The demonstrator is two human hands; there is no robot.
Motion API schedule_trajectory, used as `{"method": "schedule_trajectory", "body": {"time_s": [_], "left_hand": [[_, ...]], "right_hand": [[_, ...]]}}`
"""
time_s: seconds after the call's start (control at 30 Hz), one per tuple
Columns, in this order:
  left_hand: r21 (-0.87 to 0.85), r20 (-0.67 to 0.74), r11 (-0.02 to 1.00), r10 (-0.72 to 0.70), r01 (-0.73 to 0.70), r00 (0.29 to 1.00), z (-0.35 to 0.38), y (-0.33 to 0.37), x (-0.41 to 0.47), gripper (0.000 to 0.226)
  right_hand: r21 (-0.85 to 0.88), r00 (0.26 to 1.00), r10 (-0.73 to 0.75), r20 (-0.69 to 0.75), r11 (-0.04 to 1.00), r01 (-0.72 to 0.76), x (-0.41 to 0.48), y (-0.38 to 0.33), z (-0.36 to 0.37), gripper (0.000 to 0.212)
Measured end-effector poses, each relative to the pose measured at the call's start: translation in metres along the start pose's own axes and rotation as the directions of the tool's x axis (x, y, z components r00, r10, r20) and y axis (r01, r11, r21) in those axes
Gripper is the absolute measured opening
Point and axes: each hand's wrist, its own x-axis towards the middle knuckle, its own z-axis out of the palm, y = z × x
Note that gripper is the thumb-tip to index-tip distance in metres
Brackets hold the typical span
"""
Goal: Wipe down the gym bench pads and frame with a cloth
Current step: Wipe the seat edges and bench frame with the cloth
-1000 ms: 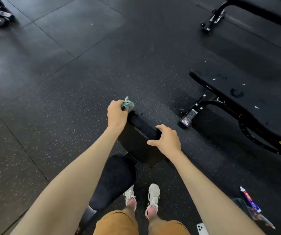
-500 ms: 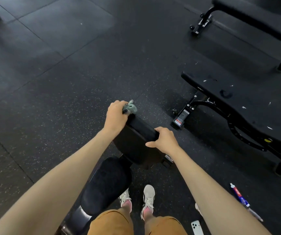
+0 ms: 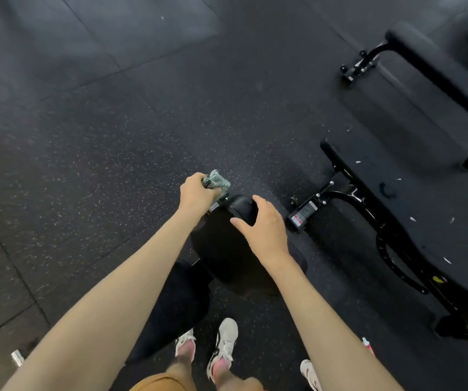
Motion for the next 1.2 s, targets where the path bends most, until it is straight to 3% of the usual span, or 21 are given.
{"method": "schedule_trajectory", "body": {"time_s": [0.07,0.2,0.47,0.57,0.63,0.73,0.83,0.93,1.07,1.2], "left_hand": [[-0.104,0.000,0.992,0.074,-0.073,0.997,0.001,0.006,-0.007,0.024],[-0.141,0.060,0.955,0.272,-0.262,0.960,0.016,0.007,-0.025,0.021],[-0.146,0.023,0.978,0.154,-0.149,0.988,0.026,-0.040,0.007,0.015],[0.005,0.102,0.993,0.118,-0.119,0.988,0.019,-0.048,0.019,0.007],[0.068,0.067,0.993,0.093,-0.098,0.993,0.008,-0.048,0.024,0.008],[-0.112,0.020,0.973,0.205,-0.201,0.979,-0.002,-0.032,0.009,0.016],[-0.188,0.023,0.928,0.332,-0.322,0.943,0.012,-0.019,-0.017,0.022],[-0.246,-0.046,0.927,0.280,-0.283,0.959,0.025,-0.028,-0.014,0.020],[-0.257,-0.012,0.952,0.171,-0.168,0.985,0.026,-0.050,0.004,0.016],[-0.111,0.094,0.993,0.036,-0.025,0.995,0.026,-0.087,0.023,0.013]], "right_hand": [[-0.011,0.999,0.026,-0.035,1.000,-0.027,0.002,-0.004,0.005,0.066],[-0.036,0.993,0.043,-0.107,0.998,-0.047,0.006,-0.009,0.008,0.050],[-0.058,0.988,0.097,-0.117,0.993,-0.104,0.003,-0.011,0.008,0.062],[-0.082,0.988,0.092,-0.124,0.991,-0.103,0.002,-0.010,0.008,0.063],[-0.078,0.990,0.096,-0.106,0.991,-0.105,0.001,-0.010,0.007,0.063],[-0.087,0.992,0.086,-0.091,0.992,-0.094,0.003,-0.010,0.005,0.064],[-0.111,0.996,0.049,-0.079,0.992,-0.058,0.005,-0.007,0.006,0.063],[-0.144,0.999,-0.001,-0.049,0.990,-0.006,0.006,-0.006,0.006,0.058],[-0.253,1.000,-0.019,-0.024,0.967,0.013,0.008,-0.010,0.011,0.056],[-0.265,0.995,-0.070,-0.064,0.963,0.051,0.010,-0.009,0.018,0.058]]}}
